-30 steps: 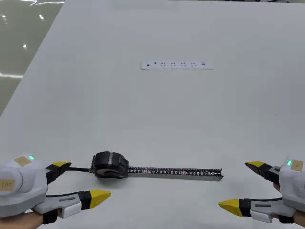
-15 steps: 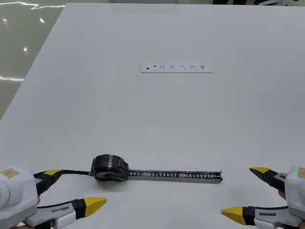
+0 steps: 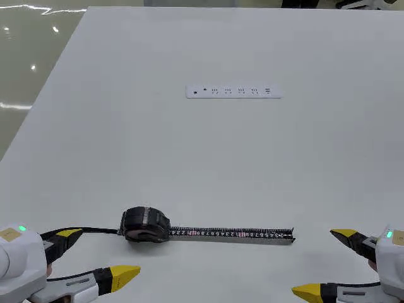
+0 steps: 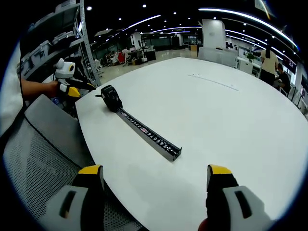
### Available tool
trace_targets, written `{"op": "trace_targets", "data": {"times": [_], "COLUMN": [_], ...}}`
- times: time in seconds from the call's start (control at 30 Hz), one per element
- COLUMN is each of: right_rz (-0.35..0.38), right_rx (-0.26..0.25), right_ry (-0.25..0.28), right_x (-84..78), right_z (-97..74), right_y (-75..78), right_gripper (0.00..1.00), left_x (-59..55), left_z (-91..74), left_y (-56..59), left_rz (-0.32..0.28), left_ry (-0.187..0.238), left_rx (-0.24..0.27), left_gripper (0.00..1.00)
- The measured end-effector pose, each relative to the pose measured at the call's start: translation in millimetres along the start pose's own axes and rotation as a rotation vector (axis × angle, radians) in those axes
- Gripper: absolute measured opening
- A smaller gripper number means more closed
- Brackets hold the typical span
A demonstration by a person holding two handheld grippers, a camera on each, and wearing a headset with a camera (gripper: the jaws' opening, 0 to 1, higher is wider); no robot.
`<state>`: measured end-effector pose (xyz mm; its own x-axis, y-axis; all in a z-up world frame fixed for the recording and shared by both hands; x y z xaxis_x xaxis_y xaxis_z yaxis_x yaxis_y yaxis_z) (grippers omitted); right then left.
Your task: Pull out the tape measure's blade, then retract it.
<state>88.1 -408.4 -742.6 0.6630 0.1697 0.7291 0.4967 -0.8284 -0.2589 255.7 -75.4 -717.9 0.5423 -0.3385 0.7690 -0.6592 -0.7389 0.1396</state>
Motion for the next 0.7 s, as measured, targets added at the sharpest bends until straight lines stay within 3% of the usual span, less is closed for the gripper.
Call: {"op": "trace_targets", "data": {"times": [0.7], "right_rz": [-0.001], "right_rx": [0.001], "right_ry": [-0.002], "right_x": [-0.7], "right_z": [0.5], "right_y": [-2.0], "right_gripper": [0.89], "left_x": [-1.3], "left_z": [-1.1], "left_y": [2.4], "left_rz": [-0.003], "left_ry": [-0.004], "left_rx": [0.003], "left_gripper": [0.87]}}
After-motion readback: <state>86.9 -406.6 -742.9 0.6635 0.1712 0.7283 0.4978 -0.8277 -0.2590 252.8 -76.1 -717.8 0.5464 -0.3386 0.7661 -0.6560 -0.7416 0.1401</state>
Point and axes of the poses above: the centre of the closed fingertips' face, and the gripper's own axes: z roughly forward along the fingers, y roughly to its right, x roughly out of its top, the point moved 3 cm from there along -z, roughly backward along the fingers, and after that the axes turned 13 degrees about x, right-handed, at the moved point
